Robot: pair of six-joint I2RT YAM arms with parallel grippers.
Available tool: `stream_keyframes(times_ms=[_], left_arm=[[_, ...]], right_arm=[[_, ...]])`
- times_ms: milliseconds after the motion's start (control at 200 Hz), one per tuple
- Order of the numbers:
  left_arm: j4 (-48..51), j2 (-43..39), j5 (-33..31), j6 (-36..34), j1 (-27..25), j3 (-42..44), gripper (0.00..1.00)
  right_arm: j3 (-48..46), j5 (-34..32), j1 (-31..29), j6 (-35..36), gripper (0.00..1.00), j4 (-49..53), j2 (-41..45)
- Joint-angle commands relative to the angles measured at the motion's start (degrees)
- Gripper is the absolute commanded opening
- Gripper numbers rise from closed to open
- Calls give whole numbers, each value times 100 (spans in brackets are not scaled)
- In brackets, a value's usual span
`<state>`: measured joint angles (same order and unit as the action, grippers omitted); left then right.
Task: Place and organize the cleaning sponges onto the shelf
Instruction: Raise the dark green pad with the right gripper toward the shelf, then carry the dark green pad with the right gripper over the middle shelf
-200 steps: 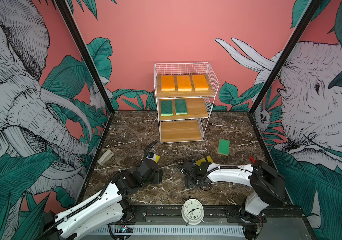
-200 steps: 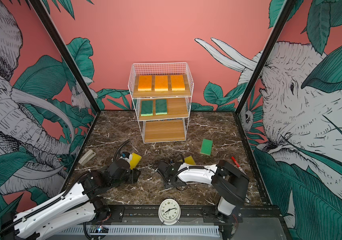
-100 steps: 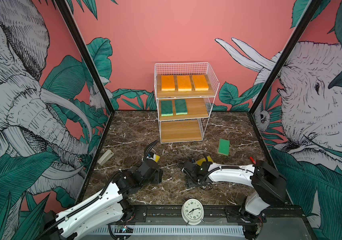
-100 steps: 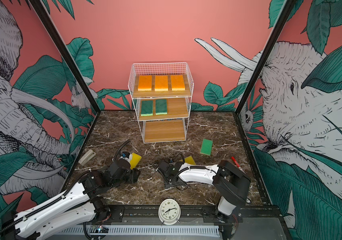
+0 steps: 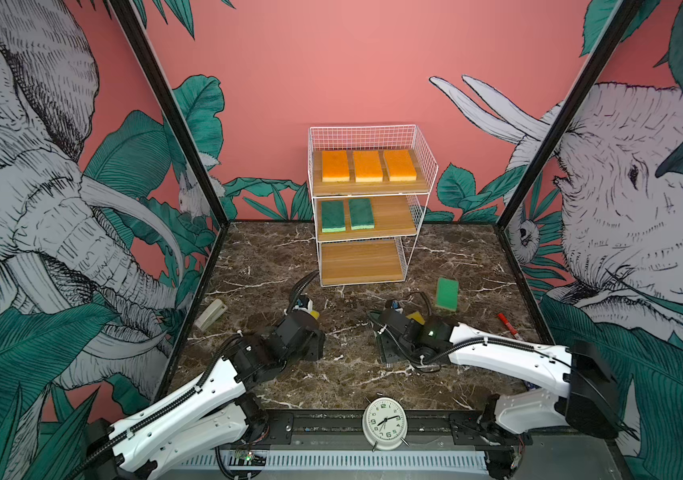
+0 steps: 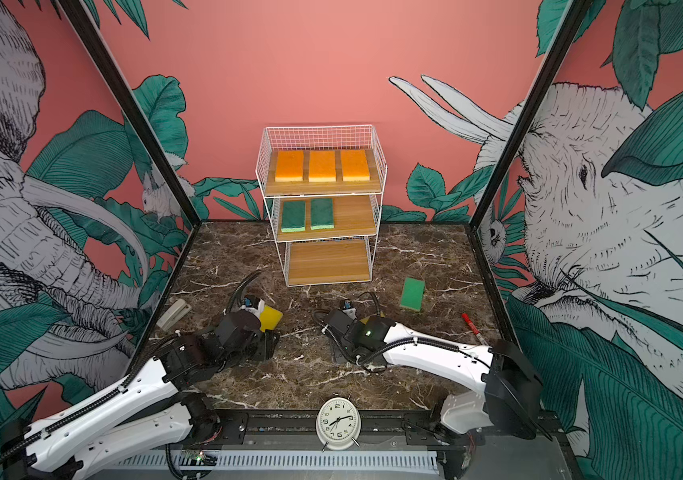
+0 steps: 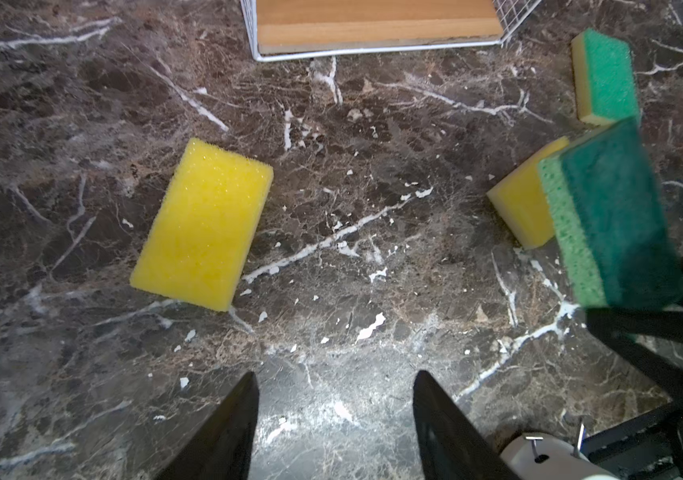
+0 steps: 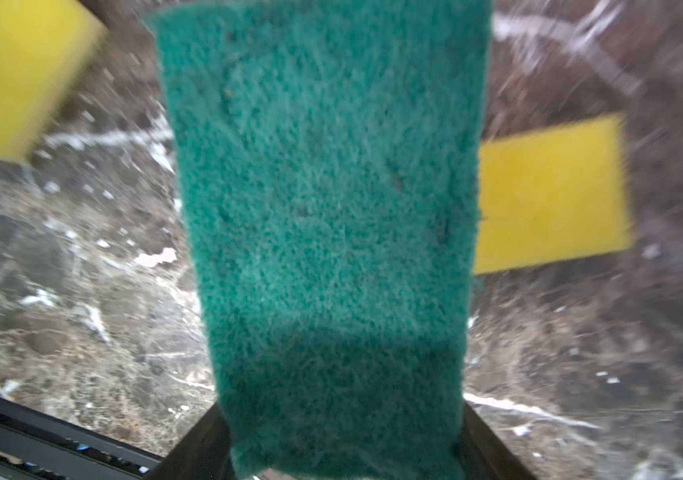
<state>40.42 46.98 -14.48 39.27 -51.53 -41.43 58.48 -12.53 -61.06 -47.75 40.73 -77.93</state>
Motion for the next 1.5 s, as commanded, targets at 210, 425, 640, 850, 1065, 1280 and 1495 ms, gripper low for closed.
stream_keyframes(times_ms=[210,425,640,850,1065,1280,1495], left_arm=[[268,-76,-610,-598,51,-628,62],[120,-37,-762,-861,103,-848,64],[47,-8,-841,-1060,204,-990,64],[-171,-35,-864,-1267,307,-999,65],[-256,-1,-862,-1388,400,-969,65],[-446,-21,-863,-1480,450,-872,65],[-620,4,-864,-1557,468,-827,65]], right_arm=[[1255,-812,917,1282,68,454,405],[2033,-771,1427,1884,67,108,90],[2612,-634,1768,2168,66,-149,-398],[2953,-636,1882,2226,65,-559,-769],[3279,-858,1955,2236,64,-793,-1087],[3333,-1031,2043,2160,64,-1026,-1254],[3306,-1141,2114,2182,63,-1400,-1327]])
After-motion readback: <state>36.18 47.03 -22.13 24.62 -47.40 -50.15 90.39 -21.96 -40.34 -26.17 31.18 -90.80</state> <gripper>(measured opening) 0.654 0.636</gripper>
